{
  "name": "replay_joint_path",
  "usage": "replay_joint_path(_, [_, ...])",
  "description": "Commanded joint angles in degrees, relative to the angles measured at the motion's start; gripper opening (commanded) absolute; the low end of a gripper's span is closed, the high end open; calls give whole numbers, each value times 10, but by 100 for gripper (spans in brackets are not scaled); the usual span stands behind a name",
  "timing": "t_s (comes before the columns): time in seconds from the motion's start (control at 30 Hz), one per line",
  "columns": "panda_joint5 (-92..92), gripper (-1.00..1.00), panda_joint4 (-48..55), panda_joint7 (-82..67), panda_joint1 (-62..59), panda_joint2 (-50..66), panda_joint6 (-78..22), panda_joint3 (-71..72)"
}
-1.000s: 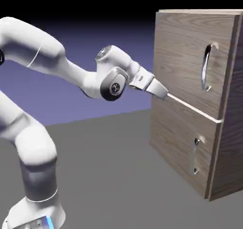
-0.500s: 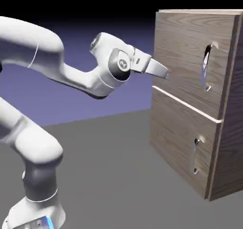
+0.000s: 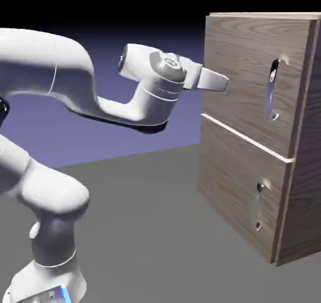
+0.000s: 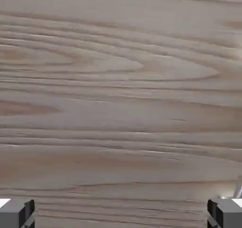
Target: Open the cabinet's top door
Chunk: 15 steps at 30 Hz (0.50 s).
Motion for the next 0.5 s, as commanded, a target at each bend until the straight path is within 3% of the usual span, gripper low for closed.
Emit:
replay_joint_path(0.0, [-25, 0, 5, 19, 9, -2, -1, -9])
replay_joint_path(0.47, [-374, 0, 79, 286, 131, -37, -14, -140])
